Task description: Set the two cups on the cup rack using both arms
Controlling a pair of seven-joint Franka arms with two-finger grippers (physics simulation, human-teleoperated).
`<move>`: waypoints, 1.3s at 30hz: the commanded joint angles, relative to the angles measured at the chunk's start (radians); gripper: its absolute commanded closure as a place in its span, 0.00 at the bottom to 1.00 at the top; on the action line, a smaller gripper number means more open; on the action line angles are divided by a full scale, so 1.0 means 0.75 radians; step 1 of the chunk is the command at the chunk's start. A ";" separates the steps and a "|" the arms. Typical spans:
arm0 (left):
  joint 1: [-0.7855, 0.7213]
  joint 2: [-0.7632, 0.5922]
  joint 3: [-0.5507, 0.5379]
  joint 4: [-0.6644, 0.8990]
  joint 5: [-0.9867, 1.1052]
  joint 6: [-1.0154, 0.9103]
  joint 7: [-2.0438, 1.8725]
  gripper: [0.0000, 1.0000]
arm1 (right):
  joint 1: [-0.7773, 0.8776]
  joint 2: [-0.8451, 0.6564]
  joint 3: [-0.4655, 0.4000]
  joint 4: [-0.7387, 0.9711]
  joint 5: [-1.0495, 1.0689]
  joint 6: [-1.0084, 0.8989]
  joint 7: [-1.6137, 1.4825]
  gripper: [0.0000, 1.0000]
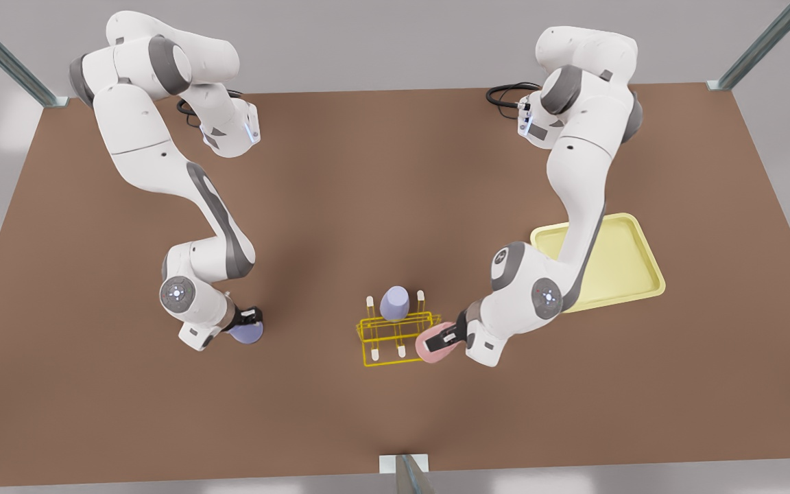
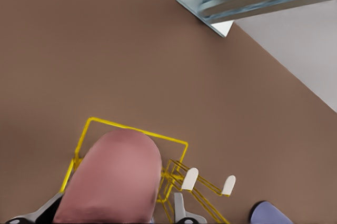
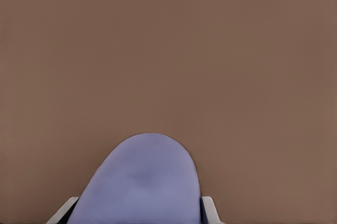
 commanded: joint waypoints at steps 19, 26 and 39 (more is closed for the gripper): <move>0.143 -0.917 0.374 -0.586 0.317 -1.074 0.820 0.00 | 0.271 0.347 0.147 0.849 0.567 -0.205 0.327 0.20; 0.147 -0.937 0.366 -0.586 0.317 -1.092 0.820 0.00 | 0.298 0.396 0.202 0.870 0.567 -0.166 0.327 0.20; 0.145 -0.935 0.361 -0.589 0.315 -1.094 0.820 0.00 | 0.304 0.406 0.219 0.888 0.583 -0.141 0.313 0.00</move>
